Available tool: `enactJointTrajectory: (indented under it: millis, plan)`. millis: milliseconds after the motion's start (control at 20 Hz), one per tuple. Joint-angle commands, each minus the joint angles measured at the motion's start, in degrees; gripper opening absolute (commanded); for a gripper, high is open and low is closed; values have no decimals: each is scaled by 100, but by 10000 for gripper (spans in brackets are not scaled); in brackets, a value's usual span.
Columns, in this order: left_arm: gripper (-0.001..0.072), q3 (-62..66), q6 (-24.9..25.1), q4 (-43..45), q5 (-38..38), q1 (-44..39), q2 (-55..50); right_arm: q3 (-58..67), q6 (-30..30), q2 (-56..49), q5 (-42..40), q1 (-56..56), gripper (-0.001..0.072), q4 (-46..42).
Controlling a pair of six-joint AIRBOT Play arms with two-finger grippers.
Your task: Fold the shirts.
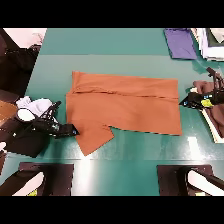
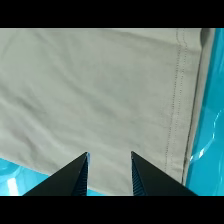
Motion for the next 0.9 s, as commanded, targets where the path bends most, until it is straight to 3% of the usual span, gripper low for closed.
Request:
enactJointTrajectory:
  millis: [0, 100, 150, 200, 250, 500, 600, 850]
  plan:
    - [607, -168, -321, -76, 544, -337, 26, -11, -9, 11, 17, -2, 303, 11]
    - [605, -168, -369, -160, 684, -345, 26, -11, -83, 11, 59, -4, 303, 9]
    - [410, -168, -455, -245, 728, -345, 26, -11, -175, 11, 151, -4, 303, -9]
    - [116, -166, -422, -365, 743, -345, 26, -11, -262, 11, 271, -7, 303, -17]
    - [28, -160, -422, -461, 745, -345, 26, -13, -306, 11, 411, -24, 303, -57]
    - [26, 321, -122, -509, 149, -345, 120, -826, -396, 264, 710, -931, 315, -278]
    - [26, 498, -109, -522, 122, -345, 149, -1471, -400, 280, 671, -1510, 456, -323]
    - [26, 546, -101, -522, 275, -345, 157, -2599, -741, 278, 149, -2170, 449, -284]
